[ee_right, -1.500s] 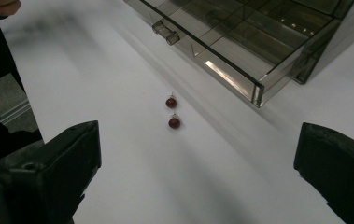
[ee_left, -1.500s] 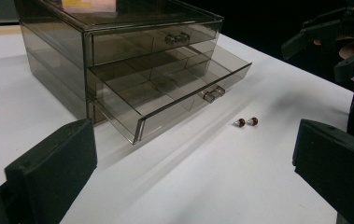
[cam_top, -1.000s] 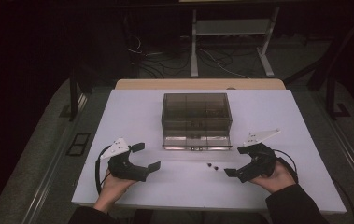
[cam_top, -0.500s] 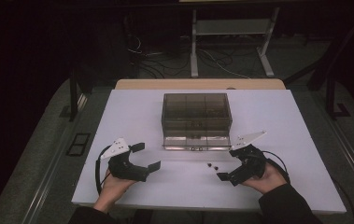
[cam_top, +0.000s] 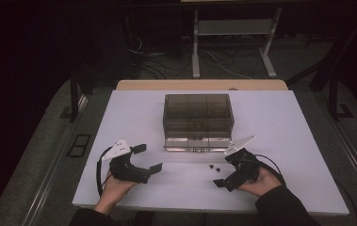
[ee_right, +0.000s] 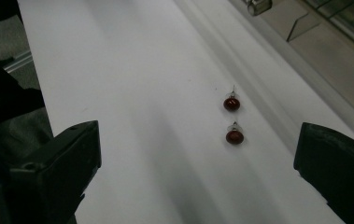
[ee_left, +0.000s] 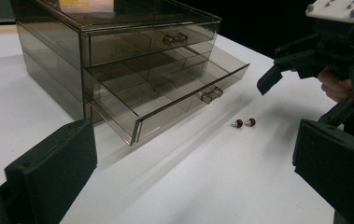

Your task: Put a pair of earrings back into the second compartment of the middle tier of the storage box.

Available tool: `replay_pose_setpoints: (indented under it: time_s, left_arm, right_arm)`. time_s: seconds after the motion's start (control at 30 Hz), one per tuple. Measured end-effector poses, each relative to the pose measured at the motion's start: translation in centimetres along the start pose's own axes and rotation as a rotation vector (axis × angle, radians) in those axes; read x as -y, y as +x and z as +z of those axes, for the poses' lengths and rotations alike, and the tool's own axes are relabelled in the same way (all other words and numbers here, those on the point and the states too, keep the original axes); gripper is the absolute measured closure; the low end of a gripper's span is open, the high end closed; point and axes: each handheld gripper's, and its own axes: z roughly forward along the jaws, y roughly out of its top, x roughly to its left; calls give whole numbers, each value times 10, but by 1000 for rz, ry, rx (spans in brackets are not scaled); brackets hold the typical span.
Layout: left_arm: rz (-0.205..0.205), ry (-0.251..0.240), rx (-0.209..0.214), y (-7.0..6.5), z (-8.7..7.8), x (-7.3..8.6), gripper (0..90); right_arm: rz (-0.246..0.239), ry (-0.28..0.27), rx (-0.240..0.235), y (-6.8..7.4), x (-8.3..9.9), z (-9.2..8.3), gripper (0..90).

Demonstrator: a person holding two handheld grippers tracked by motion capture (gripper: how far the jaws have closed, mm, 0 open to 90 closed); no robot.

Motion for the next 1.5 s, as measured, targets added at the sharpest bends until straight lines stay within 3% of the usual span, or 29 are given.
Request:
replay_pose_setpoints:
  time_s: [0.1, 0.17, 0.3, 0.37, 0.5, 1.23, 1.5]
  left_arm:
    - [0, 1, 2, 0, 0, 0, 0]
    - [1, 1, 2, 0, 0, 0, 0]
    - [-1, -1, 1, 0, 0, 0, 0]
    - [1, 1, 3, 0, 0, 0, 0]
    - [-1, 0, 4, 0, 0, 0, 0]
    - [-1, 2, 10, 1, 2, 0, 0]
    - [2, 6, 10, 1, 2, 0, 0]
  right_arm:
    - [3, 25, 19, -1, 0, 5, 16]
    - [2, 26, 12, -2, 0, 7, 135]
    - [7, 23, 27, -5, -1, 11, 143]
    - [9, 17, 35, -7, 0, 14, 226]
    - [13, 21, 50, -9, 1, 16, 260]
    - [-3, 19, 98, -10, 0, 25, 719]
    - [-5, 36, 109, -11, 0, 28, 789]
